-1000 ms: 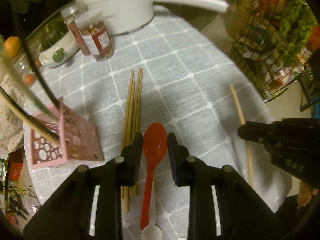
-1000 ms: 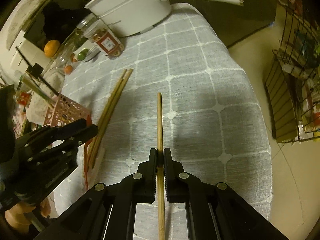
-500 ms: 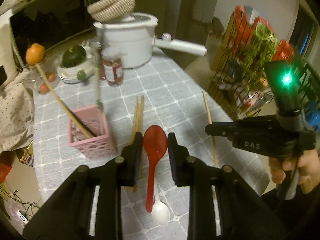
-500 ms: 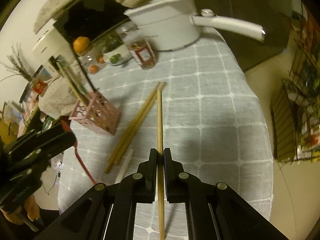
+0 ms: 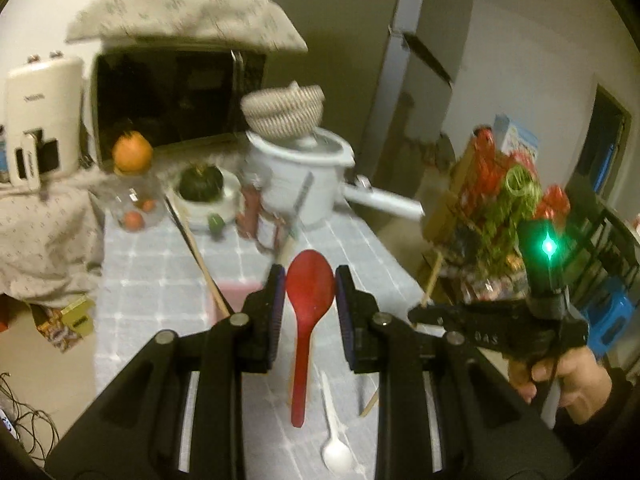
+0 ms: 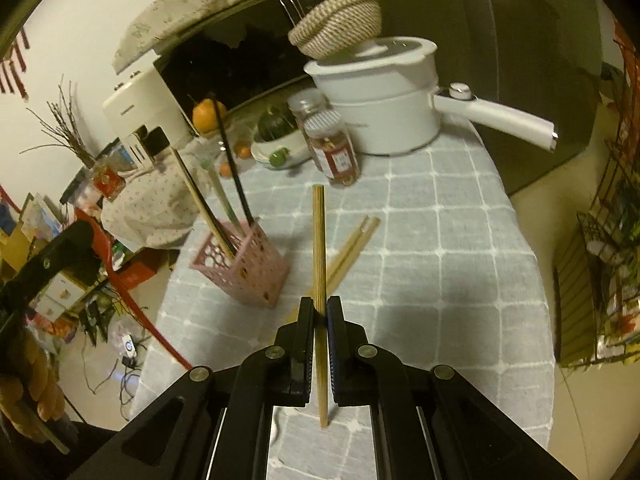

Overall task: Organize utensils
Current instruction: 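Carry the red spoon into the pink basket with the left tool and release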

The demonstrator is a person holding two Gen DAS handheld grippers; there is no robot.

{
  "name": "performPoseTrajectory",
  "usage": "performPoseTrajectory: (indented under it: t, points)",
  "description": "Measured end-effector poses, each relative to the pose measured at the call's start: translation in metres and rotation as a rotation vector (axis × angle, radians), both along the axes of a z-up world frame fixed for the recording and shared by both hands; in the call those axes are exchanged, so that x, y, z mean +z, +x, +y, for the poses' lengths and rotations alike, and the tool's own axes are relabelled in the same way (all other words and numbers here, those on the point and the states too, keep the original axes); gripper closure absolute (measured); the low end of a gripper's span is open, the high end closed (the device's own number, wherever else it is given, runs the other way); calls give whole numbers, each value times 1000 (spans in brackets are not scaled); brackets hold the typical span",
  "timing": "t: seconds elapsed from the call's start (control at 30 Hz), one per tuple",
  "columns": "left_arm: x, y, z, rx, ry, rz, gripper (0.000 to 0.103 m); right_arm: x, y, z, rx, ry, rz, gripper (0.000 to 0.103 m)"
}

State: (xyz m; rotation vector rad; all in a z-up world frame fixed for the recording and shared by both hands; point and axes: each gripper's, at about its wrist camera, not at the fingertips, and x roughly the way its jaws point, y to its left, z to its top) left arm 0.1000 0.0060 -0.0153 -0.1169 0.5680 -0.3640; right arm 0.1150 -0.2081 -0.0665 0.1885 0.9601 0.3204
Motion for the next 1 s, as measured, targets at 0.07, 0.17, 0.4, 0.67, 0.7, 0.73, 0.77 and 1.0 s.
performPoseTrajectory:
  t: [0.07,0.17,0.4,0.67,0.7,0.73,0.77,1.0]
  points:
    - [5,0,8,16,-37,-23,76,3,2,6,11,6,-16,97]
    - [15,-2,20,58,-71,-92,76,5,8,16,20,4,-34,97]
    - [22,12,38,165,-108,-212,76,21,12,27,29,12,-76,97]
    - [7,37,37,244,-106,-227,76,41,12,29,31,20,-131,97]
    - [4,40,37,254,-100,-225,76,42,13,28,31,23,-135,97]
    - [1,41,37,263,-97,-226,76,44,13,27,30,28,-139,97]
    - [-2,43,38,274,-95,-226,76,46,13,26,29,33,-141,97]
    - [-16,50,49,323,-98,-210,76,52,11,23,26,44,-155,97]
